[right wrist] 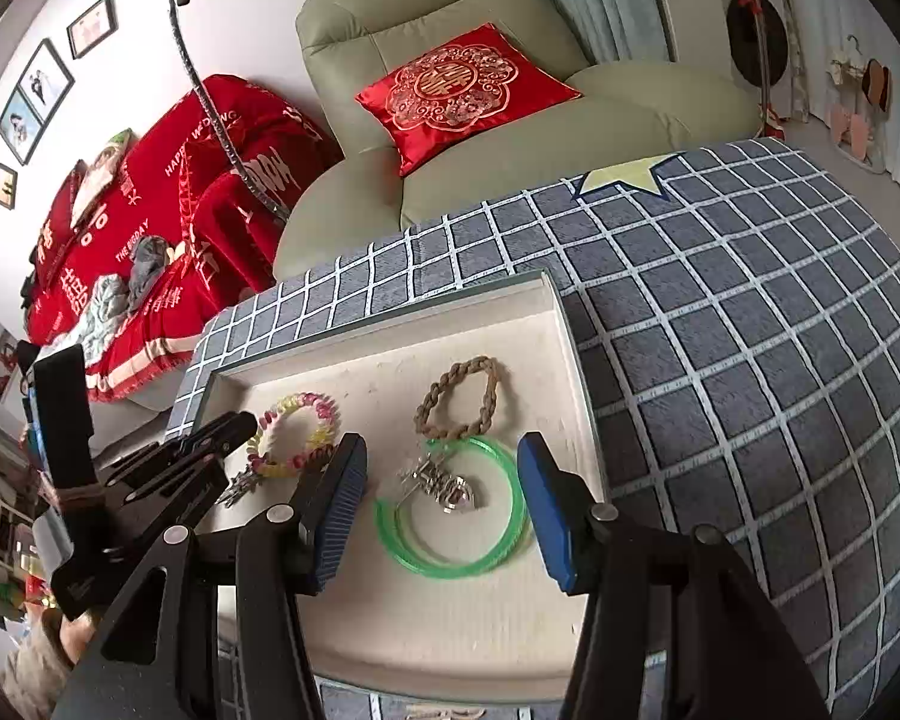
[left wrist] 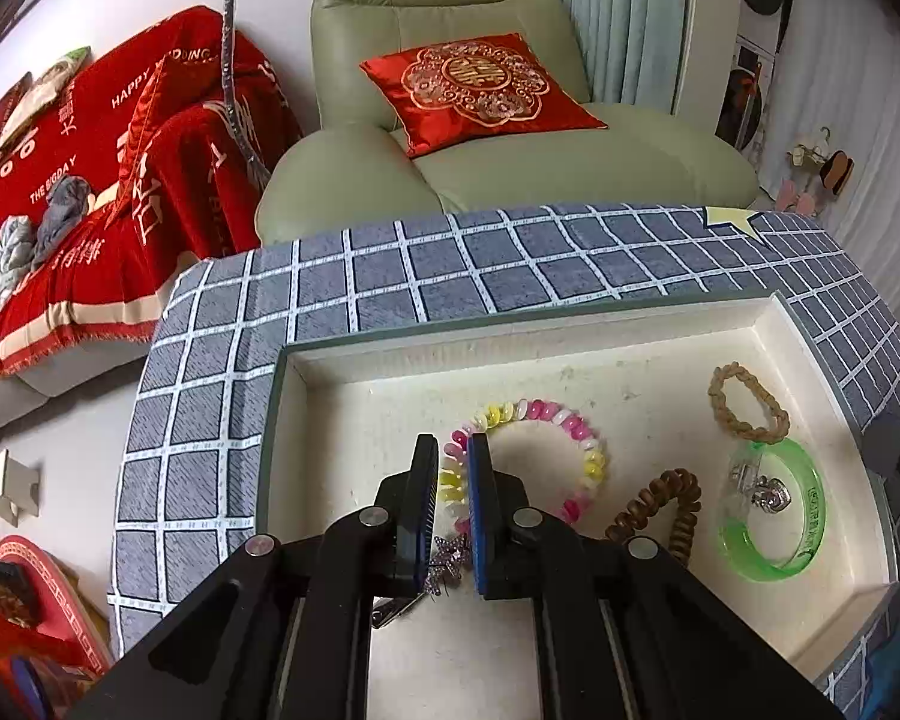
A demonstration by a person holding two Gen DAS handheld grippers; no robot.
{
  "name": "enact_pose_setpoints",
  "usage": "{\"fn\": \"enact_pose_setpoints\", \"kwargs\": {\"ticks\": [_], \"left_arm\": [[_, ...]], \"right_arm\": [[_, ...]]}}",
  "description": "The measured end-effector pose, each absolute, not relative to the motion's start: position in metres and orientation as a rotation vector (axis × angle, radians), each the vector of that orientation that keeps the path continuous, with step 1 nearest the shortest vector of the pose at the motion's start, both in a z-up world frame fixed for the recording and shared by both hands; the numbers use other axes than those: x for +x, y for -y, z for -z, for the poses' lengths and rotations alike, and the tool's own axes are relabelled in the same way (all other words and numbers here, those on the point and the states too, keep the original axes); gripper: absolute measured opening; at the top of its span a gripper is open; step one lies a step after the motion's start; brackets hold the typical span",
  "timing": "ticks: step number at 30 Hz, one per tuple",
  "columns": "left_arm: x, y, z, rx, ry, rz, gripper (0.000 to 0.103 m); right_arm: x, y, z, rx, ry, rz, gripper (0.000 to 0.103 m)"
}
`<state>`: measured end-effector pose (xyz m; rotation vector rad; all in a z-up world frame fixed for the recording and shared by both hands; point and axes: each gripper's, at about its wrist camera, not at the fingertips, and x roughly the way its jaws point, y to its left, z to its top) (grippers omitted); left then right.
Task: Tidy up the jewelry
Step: 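Open the right tool on the braided bracelet while the left tool releases the beaded bracelet, then withdraw both tools from the tray toward the remaining jewelry on the cloth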
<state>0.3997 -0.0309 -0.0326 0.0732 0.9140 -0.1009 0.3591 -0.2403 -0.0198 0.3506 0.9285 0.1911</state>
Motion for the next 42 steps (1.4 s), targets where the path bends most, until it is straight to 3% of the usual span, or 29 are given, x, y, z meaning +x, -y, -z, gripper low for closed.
{"fn": "enact_pose_setpoints", "kwargs": {"ticks": [10,11,12,13,18,19,21,29,42], "left_arm": [[0.386,0.027,0.013,0.057,-0.875,0.115,0.026],[0.384,0.026,0.011,0.056,-0.874,0.116,0.042],[0.382,0.025,0.009,0.055,-0.873,0.114,0.099],[0.379,0.024,0.008,0.054,-0.872,0.097,0.103],[0.364,0.017,-0.003,0.046,-0.826,0.077,0.103],[0.361,0.016,-0.004,0.049,-0.822,0.075,0.103],[0.352,0.015,-0.007,0.059,-0.811,0.073,0.103],[0.317,0.016,-0.022,0.095,-0.775,0.092,0.103],[0.263,0.002,-0.029,0.078,-0.780,0.184,0.103]], "right_arm": [[0.339,0.240,0.014,0.331,-0.936,-0.183,0.056],[0.337,0.240,0.013,0.332,-0.935,-0.185,0.058],[0.335,0.240,0.012,0.334,-0.934,-0.188,0.061],[0.332,0.240,0.011,0.333,-0.931,-0.192,0.064],[0.316,0.235,0.002,0.312,-0.908,-0.197,0.073],[0.313,0.235,0.000,0.316,-0.908,-0.199,0.082],[0.307,0.234,-0.004,0.331,-0.897,-0.204,0.091],[0.273,0.231,-0.026,0.328,-0.812,-0.212,0.093],[0.240,0.227,-0.029,0.324,-0.891,-0.195,0.093]]}}
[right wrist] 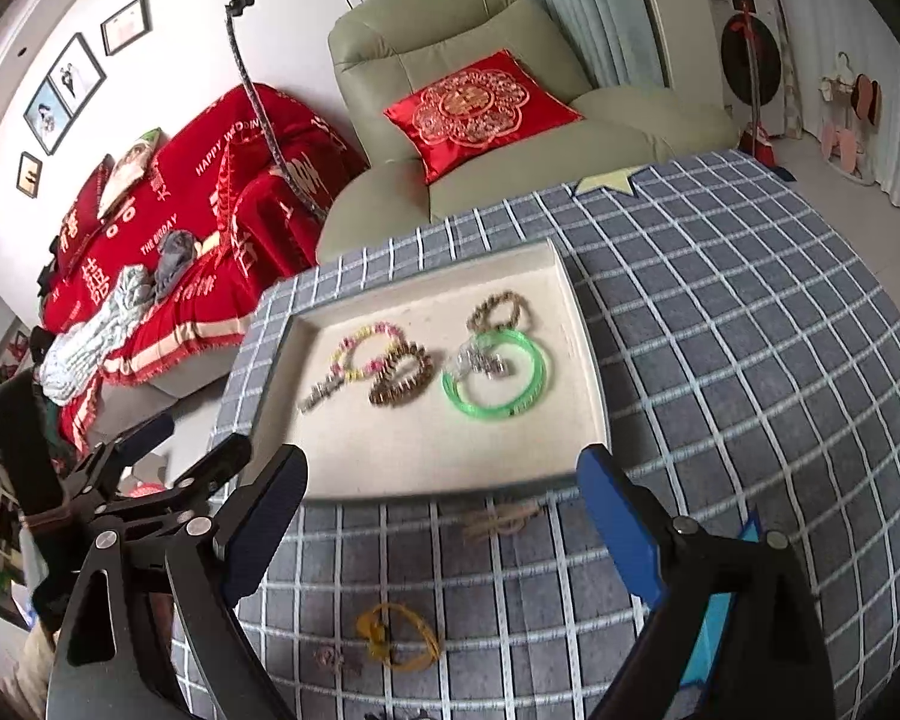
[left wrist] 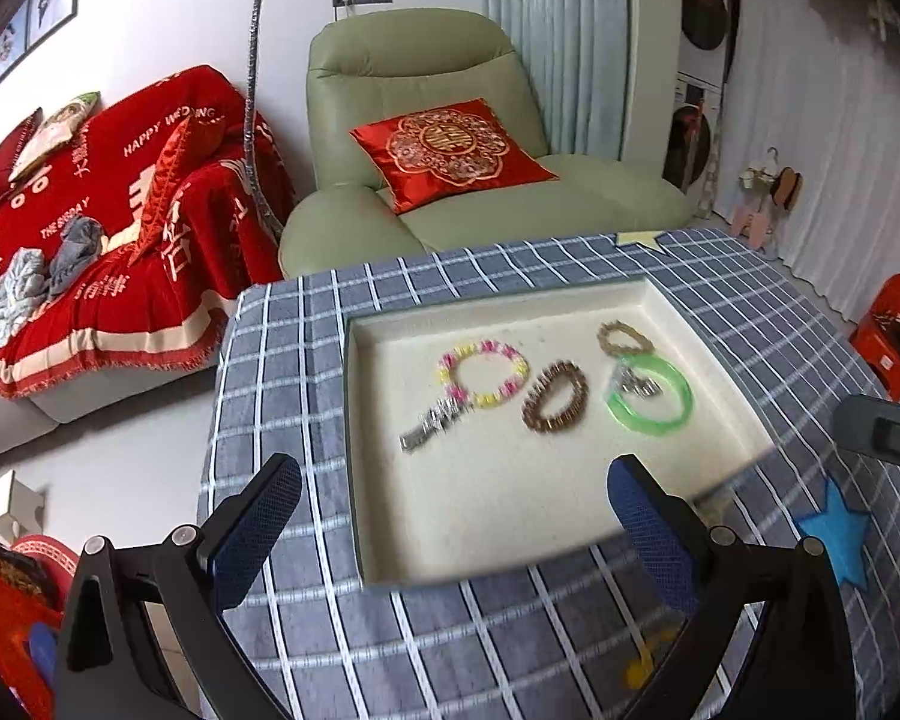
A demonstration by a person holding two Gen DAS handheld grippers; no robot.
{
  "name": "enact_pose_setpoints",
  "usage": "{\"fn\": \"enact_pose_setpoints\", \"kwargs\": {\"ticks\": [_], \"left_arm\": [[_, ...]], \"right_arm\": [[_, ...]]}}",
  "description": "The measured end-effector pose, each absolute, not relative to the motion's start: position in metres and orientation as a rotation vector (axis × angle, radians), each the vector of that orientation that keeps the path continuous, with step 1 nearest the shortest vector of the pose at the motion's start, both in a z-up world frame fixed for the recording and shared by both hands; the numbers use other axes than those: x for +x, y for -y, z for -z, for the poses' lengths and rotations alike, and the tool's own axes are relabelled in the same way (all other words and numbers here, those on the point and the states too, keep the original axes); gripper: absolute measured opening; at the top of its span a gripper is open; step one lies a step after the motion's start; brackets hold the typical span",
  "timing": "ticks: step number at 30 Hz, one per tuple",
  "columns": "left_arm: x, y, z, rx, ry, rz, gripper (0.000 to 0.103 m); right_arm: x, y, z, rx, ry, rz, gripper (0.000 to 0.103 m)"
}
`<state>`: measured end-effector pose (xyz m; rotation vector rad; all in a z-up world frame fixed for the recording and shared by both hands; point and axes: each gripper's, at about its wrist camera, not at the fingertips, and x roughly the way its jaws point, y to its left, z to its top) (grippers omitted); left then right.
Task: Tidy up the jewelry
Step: 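Withdraw both tools from the tray toward the remaining jewelry on the cloth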
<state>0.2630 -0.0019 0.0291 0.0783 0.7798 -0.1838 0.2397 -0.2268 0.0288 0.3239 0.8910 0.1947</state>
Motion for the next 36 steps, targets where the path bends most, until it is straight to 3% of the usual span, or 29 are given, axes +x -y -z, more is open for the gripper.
{"fn": "enact_pose_setpoints", "kwargs": {"ticks": [16,30,36], "left_arm": [[0.178,0.002,0.029,0.141,-0.894,0.327,0.103],[0.170,0.019,0.051,0.157,-0.928,0.347,0.103],[0.172,0.020,0.052,0.142,-0.928,0.347,0.103]], "right_arm": [[0.213,0.240,0.047,0.335,-1.090,-0.088,0.093],[0.248,0.208,0.069,0.293,-1.113,0.024,0.093],[0.258,0.194,0.071,0.213,-1.093,0.082,0.085]]}}
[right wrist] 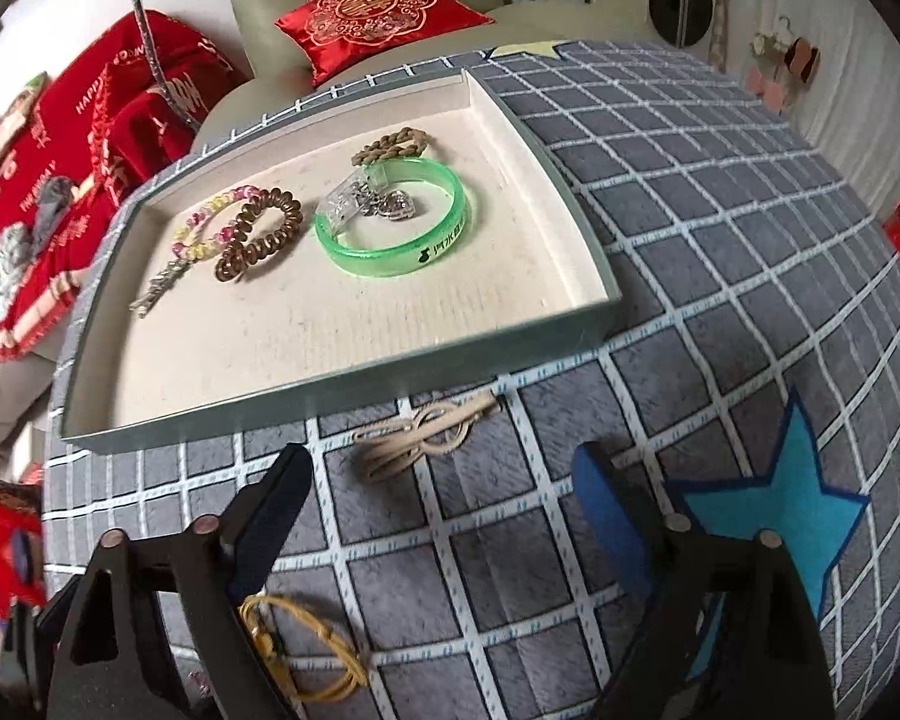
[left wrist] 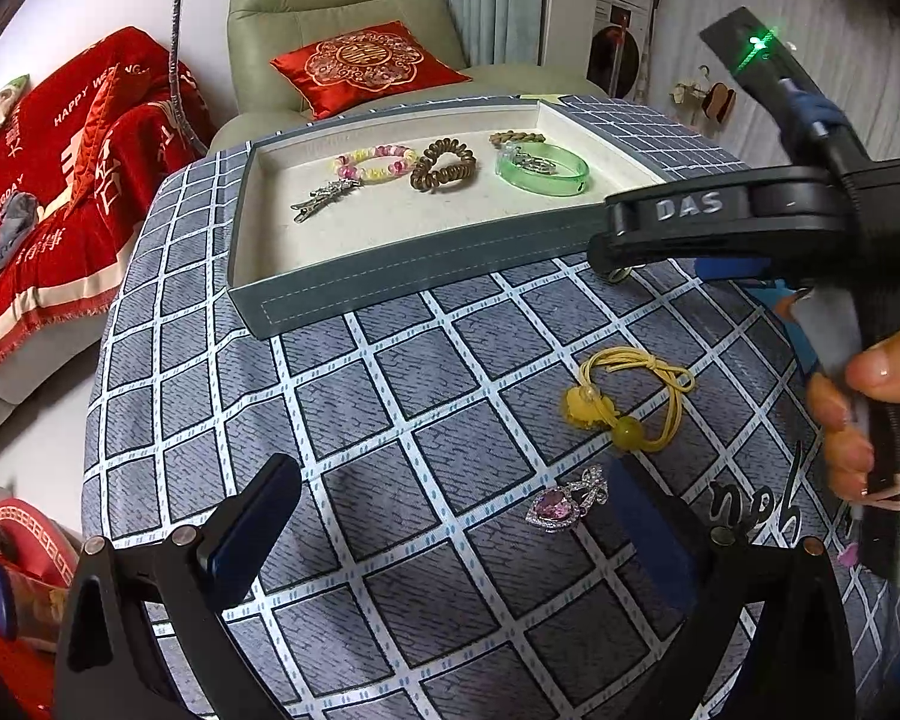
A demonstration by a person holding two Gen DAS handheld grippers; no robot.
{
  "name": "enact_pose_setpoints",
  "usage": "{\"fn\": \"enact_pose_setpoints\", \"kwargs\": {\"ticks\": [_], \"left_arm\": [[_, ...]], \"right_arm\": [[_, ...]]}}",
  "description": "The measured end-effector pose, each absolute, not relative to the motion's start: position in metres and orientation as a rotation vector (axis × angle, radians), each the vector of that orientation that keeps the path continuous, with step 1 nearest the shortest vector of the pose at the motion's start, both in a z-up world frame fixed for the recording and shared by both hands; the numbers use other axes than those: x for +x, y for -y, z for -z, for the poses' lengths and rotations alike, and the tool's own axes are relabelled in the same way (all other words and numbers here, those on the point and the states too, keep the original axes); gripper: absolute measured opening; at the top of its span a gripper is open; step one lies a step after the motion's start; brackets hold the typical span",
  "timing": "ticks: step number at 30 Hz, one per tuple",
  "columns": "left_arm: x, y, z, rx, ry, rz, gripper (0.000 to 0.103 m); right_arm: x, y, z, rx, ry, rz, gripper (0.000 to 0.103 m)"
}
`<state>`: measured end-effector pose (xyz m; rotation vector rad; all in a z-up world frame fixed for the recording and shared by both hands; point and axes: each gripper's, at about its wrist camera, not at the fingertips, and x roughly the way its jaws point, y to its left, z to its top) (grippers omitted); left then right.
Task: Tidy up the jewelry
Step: 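Withdraw both tools from the tray toward the remaining jewelry on the cloth, then grasp the beige bunny hair clip with the right tool while the left tool grasps the pink heart pendant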
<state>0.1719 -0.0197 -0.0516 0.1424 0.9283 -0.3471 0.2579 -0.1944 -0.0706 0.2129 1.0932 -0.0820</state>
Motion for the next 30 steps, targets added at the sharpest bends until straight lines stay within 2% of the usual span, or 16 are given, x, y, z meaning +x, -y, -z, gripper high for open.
{"fn": "enact_pose_setpoints", "kwargs": {"ticks": [2,8,10,11,13,16,17,19,20,21,26,30], "left_arm": [[0.172,0.022,0.052,0.145,-0.928,0.356,0.103],[0.166,0.032,0.052,0.184,-0.919,0.397,0.103],[0.166,0.036,0.053,0.197,-0.929,0.410,0.101],[0.165,0.038,0.053,0.199,-0.930,0.418,0.099],[0.164,0.042,0.054,0.210,-0.936,0.434,0.089],[0.162,0.046,0.056,0.223,-0.950,0.449,0.080],[0.160,0.047,0.057,0.227,-0.954,0.459,0.073],[0.158,0.048,0.057,0.232,-0.953,0.466,0.072],[0.157,0.049,0.056,0.232,-0.953,0.471,0.065],[0.156,0.049,0.056,0.233,-0.949,0.477,0.052],[0.156,0.049,0.054,0.218,-0.946,0.488,0.032],[0.159,0.043,0.054,0.156,-0.960,0.484,0.032]], "right_arm": [[0.258,0.191,0.070,0.181,-1.085,0.105,0.080],[0.256,0.186,0.069,0.111,-1.064,0.130,0.055],[0.255,0.186,0.067,0.112,-1.060,0.115,0.036],[0.254,0.186,0.066,0.117,-1.060,0.103,0.032],[0.253,0.185,0.066,0.125,-1.065,0.083,0.018],[0.249,0.186,0.066,0.135,-1.065,0.054,0.012],[0.247,0.188,0.066,0.140,-1.066,0.048,0.008],[0.241,0.192,0.066,0.157,-1.063,0.030,0.007],[0.239,0.193,0.066,0.165,-1.063,0.022,0.007],[0.237,0.196,0.067,0.176,-1.062,0.013,0.007],[0.228,0.208,0.067,0.224,-1.065,-0.023,0.007],[0.228,0.213,0.068,0.246,-1.072,-0.062,0.008]]}}
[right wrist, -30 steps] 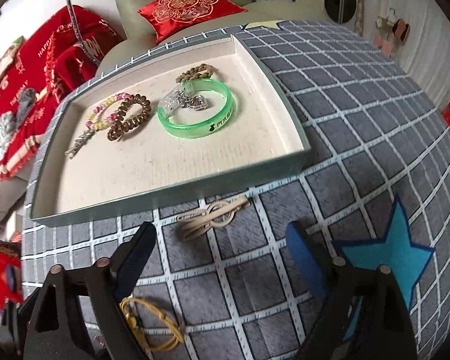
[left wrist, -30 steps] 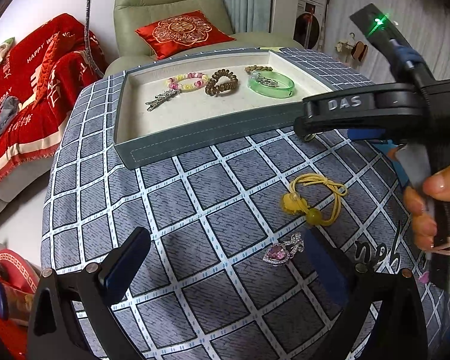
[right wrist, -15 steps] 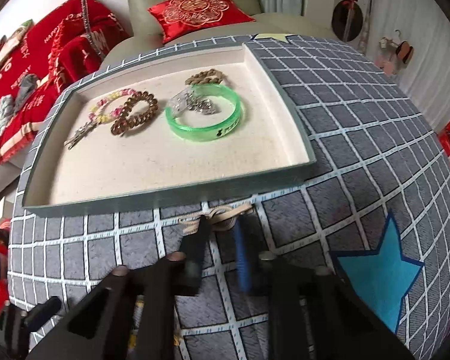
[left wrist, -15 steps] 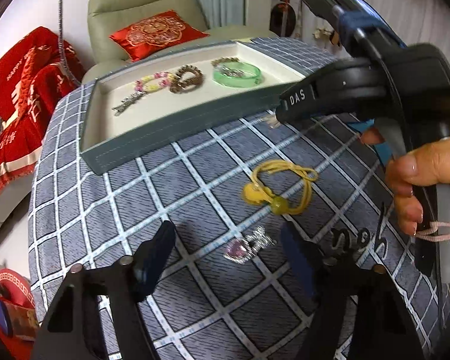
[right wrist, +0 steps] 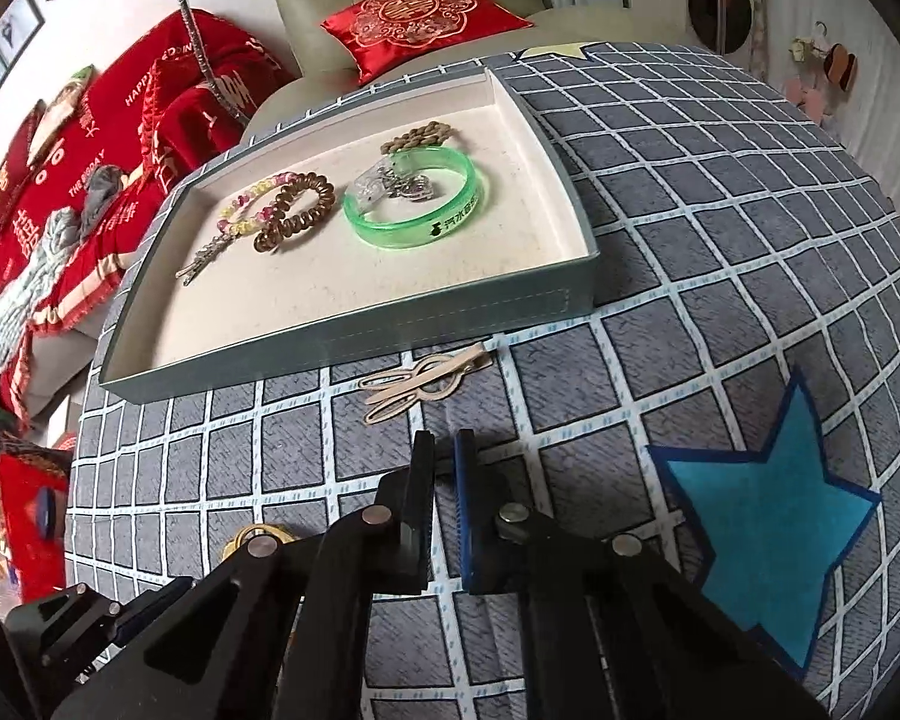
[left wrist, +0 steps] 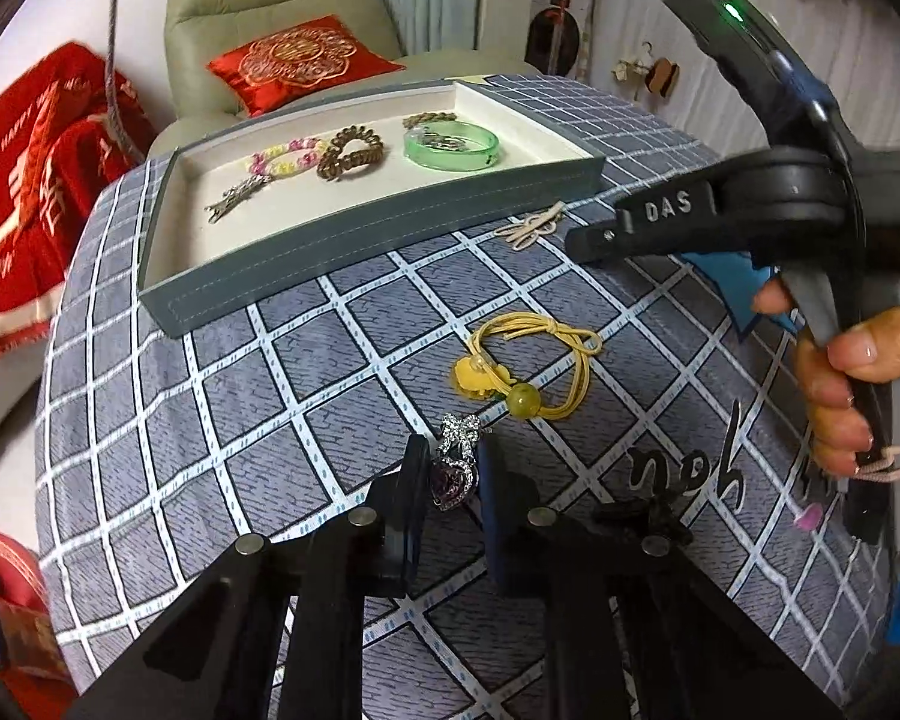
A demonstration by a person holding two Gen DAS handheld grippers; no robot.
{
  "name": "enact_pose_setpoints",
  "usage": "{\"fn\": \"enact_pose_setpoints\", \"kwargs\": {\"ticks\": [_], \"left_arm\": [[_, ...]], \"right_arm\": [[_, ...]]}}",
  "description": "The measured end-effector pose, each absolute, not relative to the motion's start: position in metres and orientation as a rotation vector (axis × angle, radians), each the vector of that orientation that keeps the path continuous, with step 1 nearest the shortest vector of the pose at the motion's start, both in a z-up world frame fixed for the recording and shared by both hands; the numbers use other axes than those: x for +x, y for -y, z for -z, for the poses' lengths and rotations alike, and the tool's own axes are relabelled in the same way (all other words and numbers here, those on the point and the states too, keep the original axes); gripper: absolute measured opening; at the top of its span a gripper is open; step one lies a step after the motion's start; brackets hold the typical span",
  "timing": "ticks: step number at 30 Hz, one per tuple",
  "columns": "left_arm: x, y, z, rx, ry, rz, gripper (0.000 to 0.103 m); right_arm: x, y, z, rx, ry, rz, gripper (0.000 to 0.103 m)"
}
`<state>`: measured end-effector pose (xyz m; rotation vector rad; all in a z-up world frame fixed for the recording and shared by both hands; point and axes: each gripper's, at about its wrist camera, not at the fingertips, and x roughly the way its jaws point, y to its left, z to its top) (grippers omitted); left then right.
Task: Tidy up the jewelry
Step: 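Grasp the beige bunny hair clip with the right tool while the left tool grasps the pink heart pendant, then lift the hair clip and heart pendant and carry both over the tray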
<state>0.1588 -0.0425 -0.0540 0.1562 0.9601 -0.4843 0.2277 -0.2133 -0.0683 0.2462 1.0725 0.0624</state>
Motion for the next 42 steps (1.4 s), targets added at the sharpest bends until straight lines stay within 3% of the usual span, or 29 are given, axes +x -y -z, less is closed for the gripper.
{"fn": "enact_pose_setpoints", "kwargs": {"ticks": [2,3,4,5,11,16,17,19,21,25,42], "left_arm": [[0.159,0.039,0.054,0.137,-0.965,0.477,0.032],[0.159,0.038,0.054,0.134,-0.966,0.474,0.032],[0.159,0.038,0.054,0.132,-0.967,0.471,0.032],[0.159,0.037,0.054,0.130,-0.968,0.471,0.032],[0.159,0.035,0.054,0.118,-0.969,0.460,0.032],[0.158,0.033,0.054,0.110,-0.970,0.456,0.032],[0.160,0.032,0.055,0.109,-0.970,0.456,0.032],[0.161,0.032,0.055,0.108,-0.969,0.456,0.032],[0.160,0.032,0.055,0.108,-0.970,0.457,0.032],[0.161,0.031,0.054,0.098,-0.972,0.453,0.032],[0.157,0.023,0.054,0.081,-0.972,0.439,0.032]], "right_arm": [[0.230,0.214,0.068,0.235,-1.066,-0.069,0.023],[0.230,0.215,0.067,0.231,-1.058,-0.070,0.052],[0.230,0.215,0.065,0.219,-1.045,-0.068,0.065],[0.231,0.215,0.064,0.210,-1.031,-0.064,0.071],[0.246,0.213,0.067,0.194,-1.027,-0.069,0.069],[0.259,0.204,0.068,0.184,-1.021,-0.048,0.057],[0.259,0.200,0.068,0.169,-1.020,-0.033,0.052],[0.259,0.192,0.068,0.123,-1.016,-0.005,0.031],[0.257,0.188,0.068,0.098,-1.011,0.002,0.028],[0.252,0.199,0.063,0.147,-1.000,-0.006,0.012],[0.221,0.201,0.058,0.182,-1.118,-0.312,0.009]]}}
